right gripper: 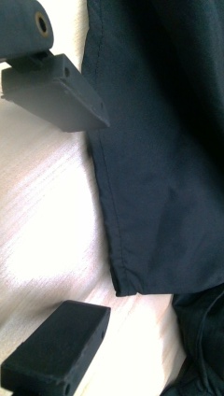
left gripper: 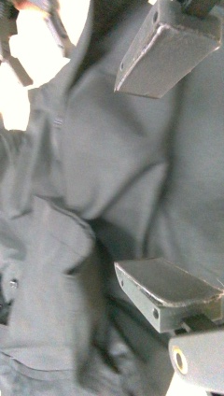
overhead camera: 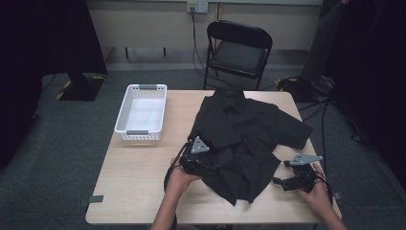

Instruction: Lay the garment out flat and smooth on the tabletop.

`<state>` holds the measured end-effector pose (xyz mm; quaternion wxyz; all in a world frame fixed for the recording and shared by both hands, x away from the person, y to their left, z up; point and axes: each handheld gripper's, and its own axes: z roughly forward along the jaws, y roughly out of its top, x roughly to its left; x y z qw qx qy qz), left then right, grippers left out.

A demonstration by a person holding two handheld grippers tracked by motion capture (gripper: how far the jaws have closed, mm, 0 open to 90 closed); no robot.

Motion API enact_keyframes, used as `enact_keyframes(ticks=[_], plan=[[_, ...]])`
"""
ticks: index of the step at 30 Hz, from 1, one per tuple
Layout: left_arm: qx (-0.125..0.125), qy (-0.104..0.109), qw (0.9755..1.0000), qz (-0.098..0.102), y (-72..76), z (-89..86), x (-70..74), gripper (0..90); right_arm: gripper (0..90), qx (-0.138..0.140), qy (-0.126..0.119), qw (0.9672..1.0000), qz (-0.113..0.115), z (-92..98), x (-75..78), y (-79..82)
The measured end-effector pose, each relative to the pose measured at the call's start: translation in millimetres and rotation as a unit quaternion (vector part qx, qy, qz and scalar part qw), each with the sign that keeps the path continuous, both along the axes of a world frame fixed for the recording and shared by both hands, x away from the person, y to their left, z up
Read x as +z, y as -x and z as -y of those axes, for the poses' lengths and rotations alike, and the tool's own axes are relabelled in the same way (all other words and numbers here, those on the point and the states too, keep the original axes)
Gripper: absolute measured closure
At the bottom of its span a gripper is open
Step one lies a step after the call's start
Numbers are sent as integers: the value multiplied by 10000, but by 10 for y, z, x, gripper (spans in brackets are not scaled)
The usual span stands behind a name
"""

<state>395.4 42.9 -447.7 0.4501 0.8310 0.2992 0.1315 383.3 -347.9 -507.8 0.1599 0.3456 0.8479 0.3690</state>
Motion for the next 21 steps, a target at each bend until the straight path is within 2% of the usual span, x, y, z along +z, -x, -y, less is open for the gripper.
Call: enact_keyframes(ticks=[3,10,13,21], plan=[[-49,-33,10000,6,-77,90,68,120,78,0,0,10000,0,0,0,0],[-120,-55,9999,-16,-225,277,107,121,78,-4,-2,10000,1,1,0,-1],[-124,-127,9998,-16,-323,376,114,123,78,-5,-3,10000,0,1,0,-1],[-7,-97,9999,-37,-550,564,98,132,79,2,-1,10000,1,4,0,-2]])
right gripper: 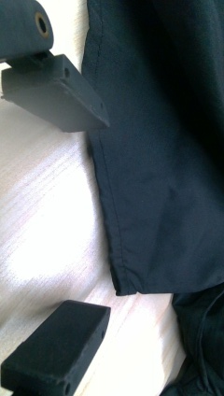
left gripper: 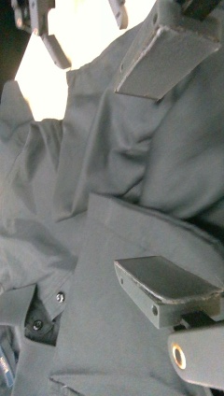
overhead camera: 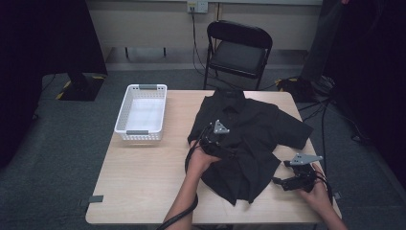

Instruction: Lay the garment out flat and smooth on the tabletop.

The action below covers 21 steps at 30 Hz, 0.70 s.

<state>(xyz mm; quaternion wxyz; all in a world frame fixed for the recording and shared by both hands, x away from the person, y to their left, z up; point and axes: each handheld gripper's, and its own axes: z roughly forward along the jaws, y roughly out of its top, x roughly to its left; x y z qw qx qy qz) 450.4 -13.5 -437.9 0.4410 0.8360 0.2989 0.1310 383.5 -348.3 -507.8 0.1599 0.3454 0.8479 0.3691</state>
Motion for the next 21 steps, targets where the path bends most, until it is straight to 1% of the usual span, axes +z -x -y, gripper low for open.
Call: enact_keyframes(ticks=[2,4,6,10,13,15,18,19,21], plan=[[17,-23,10000,11,-48,36,-11,136,79,0,0,10000,0,0,0,0],[56,-78,9999,36,-93,65,-33,169,79,1,-1,10000,1,0,0,0],[113,-44,9999,-4,-143,87,-69,211,79,1,0,10000,1,0,0,0],[177,-120,9998,-60,-239,159,-125,262,79,0,0,10000,2,0,0,0],[191,-270,9994,-52,-296,246,-147,278,79,0,-1,10000,1,0,0,0],[167,-371,9992,4,-325,309,-161,283,79,1,0,10000,1,0,0,0],[183,-536,9984,-16,-371,384,-202,302,79,4,3,10000,8,0,-1,0],[165,-542,9984,-47,-389,401,-223,310,79,2,1,10000,4,0,0,0],[197,-633,9978,-45,-415,432,-265,341,79,1,-2,10000,4,-1,0,0]])
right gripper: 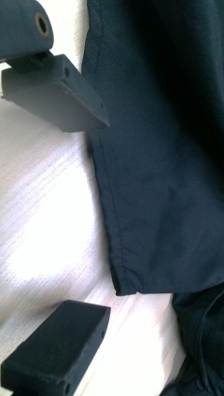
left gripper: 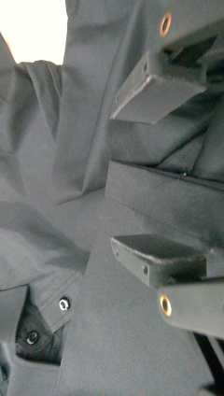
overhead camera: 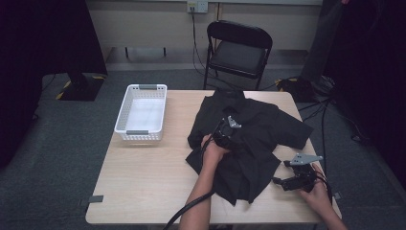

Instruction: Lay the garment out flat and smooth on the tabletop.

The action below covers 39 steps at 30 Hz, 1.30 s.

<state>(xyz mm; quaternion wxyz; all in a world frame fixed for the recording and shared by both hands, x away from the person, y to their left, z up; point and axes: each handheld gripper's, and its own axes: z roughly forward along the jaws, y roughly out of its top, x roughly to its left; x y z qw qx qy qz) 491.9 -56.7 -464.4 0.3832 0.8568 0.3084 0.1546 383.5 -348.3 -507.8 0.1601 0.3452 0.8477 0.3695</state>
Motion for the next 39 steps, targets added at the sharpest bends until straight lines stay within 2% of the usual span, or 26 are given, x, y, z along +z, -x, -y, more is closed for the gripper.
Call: enact_keyframes(ticks=[4,6,8,12,15,19,26,30,32,35,39], plan=[[11,-303,9995,5,-36,57,-88,411,80,-1,2,10000,-1,0,0,0],[64,-487,9988,2,-50,71,-131,477,80,-1,5,10000,4,1,0,-1],[77,-434,9990,-38,-61,81,-167,496,80,-2,5,10000,3,1,0,0],[44,-623,9980,-65,-72,99,-224,548,80,-3,3,10000,0,0,0,0],[95,-496,9987,-118,-77,88,-234,581,80,-4,2,10000,-1,0,0,0],[89,-502,9986,-121,-67,96,-227,650,80,-3,4,10000,1,0,0,0],[167,-529,9981,-264,-69,139,-181,859,82,-13,0,10000,4,0,0,-4],[254,-454,9980,-345,-72,120,-147,875,83,-14,-2,10000,4,0,0,-5],[292,-323,9985,-345,-57,91,-107,875,83,-15,-2,10000,4,0,0,-6],[341,-85,9989,-313,-29,30,-9,875,82,-17,-1,10000,4,-1,0,-8],[458,1,9987,-243,-1,-48,124,876,83,-18,-5,10000,1,-1,0,-8]])
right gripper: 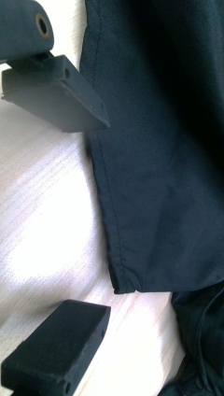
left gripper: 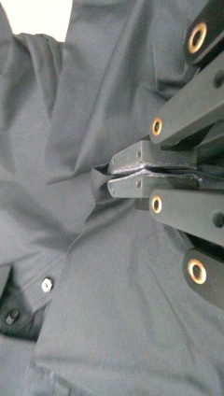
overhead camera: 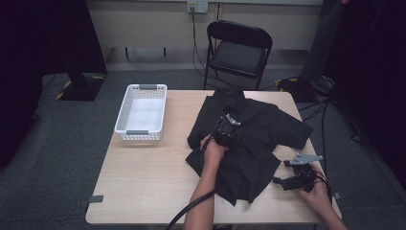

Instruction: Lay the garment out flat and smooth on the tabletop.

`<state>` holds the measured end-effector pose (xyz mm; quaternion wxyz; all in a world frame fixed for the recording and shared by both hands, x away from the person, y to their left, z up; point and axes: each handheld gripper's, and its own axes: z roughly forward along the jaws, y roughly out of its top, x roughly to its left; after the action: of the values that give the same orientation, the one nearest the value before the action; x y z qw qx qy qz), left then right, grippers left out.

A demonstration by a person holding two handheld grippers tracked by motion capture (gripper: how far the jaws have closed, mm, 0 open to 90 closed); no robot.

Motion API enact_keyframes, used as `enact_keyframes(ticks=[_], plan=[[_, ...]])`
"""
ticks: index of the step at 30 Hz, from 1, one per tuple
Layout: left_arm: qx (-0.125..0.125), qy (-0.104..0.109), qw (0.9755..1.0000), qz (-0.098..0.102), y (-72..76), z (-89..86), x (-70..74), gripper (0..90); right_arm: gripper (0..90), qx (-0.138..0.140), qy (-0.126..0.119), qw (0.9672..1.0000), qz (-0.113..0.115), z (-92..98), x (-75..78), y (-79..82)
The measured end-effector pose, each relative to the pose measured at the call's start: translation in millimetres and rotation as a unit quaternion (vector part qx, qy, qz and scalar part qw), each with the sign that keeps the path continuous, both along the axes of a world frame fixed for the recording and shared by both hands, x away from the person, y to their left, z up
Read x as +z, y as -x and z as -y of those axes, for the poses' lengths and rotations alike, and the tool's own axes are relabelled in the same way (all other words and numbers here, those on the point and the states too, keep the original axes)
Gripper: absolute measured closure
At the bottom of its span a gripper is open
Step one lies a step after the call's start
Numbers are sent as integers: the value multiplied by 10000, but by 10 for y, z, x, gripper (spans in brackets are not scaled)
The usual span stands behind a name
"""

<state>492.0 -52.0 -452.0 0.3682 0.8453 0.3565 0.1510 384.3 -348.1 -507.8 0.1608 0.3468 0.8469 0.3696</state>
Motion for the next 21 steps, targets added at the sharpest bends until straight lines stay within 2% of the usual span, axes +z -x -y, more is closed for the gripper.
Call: enact_keyframes(ticks=[3,9,14,21], plan=[[101,212,9997,50,14,-63,90,877,82,0,1,10000,0,0,0,0],[326,387,9984,259,31,-182,227,877,83,-3,1,10000,1,-1,0,-1],[477,455,9971,392,46,-284,318,876,82,-2,5,10000,2,0,0,-1],[695,559,9950,457,65,-447,420,876,81,3,5,10000,1,-1,0,-2]])
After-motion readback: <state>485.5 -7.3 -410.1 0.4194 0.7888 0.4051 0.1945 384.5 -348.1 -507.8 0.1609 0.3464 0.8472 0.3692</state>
